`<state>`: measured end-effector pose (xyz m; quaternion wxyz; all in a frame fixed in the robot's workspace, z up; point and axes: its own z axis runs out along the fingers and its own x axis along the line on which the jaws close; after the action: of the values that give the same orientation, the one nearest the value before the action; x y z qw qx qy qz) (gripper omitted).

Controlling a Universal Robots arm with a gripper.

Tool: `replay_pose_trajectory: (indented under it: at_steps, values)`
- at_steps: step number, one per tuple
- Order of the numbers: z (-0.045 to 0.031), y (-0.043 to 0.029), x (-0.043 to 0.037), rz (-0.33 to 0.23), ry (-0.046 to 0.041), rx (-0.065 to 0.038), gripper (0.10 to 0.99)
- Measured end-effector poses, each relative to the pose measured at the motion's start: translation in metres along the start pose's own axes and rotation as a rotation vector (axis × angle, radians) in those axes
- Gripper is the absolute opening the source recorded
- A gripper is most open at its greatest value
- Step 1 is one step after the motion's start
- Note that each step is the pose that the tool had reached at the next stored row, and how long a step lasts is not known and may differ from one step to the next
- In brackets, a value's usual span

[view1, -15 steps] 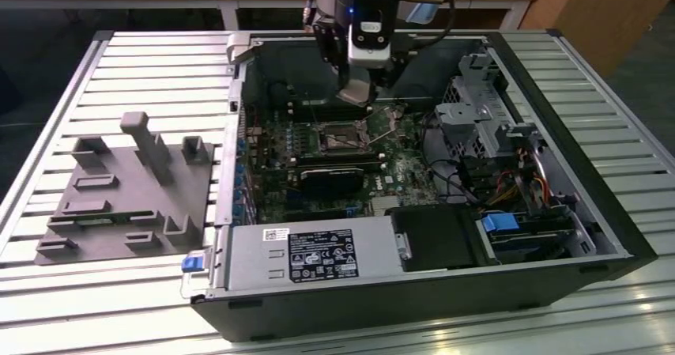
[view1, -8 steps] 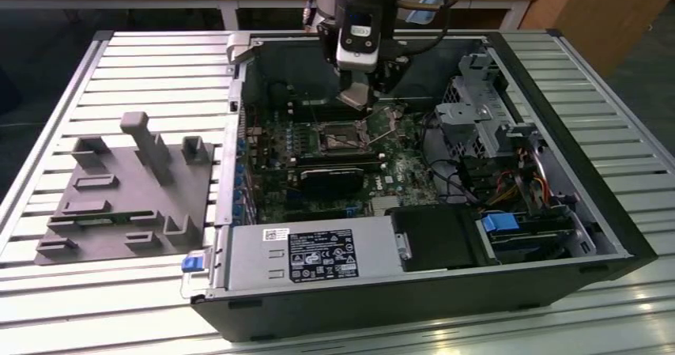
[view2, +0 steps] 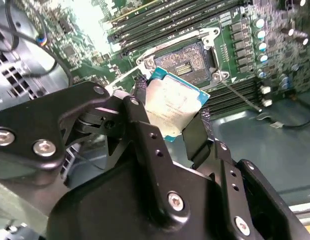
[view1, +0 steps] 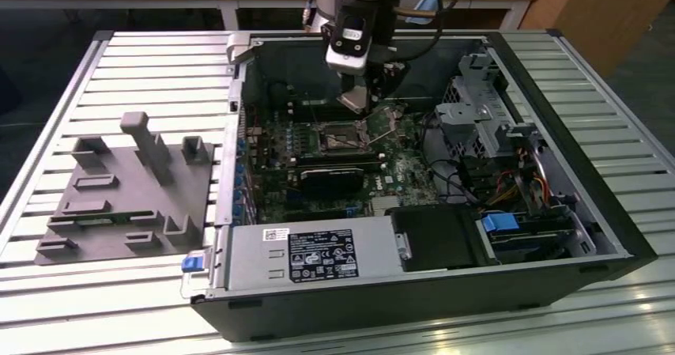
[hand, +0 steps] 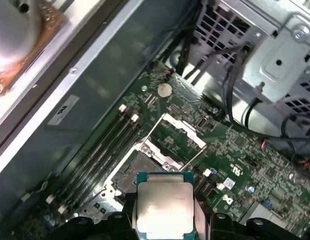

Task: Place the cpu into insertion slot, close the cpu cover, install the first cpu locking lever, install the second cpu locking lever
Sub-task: 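Place the cpu into insertion slot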

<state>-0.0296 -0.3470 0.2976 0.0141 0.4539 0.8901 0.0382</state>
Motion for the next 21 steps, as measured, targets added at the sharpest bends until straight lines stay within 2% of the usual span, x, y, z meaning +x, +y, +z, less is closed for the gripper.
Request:
replay_pose_trajectory:
  at_steps: [6,15,21]
  values:
    - [0.0059,-0.0005,0.0001,0.105,-0.0085,-0.001,0.537]
    - [0.0137,-0.0025,0.0025,0.219,-0.0178,-0.002,0.537]
    - [0.0197,-0.0030,0.0027,0.319,-0.0260,-0.003,0.537]
